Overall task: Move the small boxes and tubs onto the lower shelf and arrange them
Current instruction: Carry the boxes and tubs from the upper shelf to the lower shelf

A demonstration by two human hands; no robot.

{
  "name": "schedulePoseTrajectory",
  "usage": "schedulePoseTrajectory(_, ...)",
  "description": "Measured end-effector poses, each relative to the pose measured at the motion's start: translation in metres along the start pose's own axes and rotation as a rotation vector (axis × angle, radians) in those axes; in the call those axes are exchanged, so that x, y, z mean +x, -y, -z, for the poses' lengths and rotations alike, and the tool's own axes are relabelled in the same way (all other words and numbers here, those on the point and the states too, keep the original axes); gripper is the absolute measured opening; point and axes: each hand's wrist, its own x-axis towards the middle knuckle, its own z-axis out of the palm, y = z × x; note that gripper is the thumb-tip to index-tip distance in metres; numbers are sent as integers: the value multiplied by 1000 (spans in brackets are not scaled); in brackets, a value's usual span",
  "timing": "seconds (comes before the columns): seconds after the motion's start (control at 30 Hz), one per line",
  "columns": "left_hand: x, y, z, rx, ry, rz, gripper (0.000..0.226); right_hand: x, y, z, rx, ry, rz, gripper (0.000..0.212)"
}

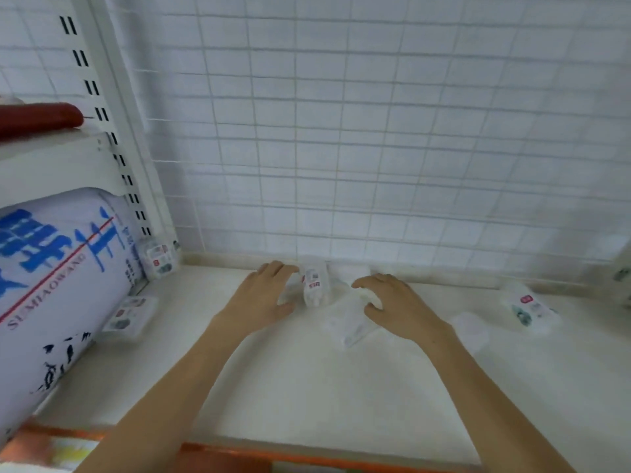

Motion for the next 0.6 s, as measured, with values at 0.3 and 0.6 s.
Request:
schedulePoseTrajectory(0.3, 10, -4, -24, -102, -45, -74, 81, -11, -3, -20, 87, 94, -22, 65)
schedulePoseTrajectory(0.6, -3, 34, -23, -220, 6, 188, 71, -17, -3, -29, 92, -49, 17, 62)
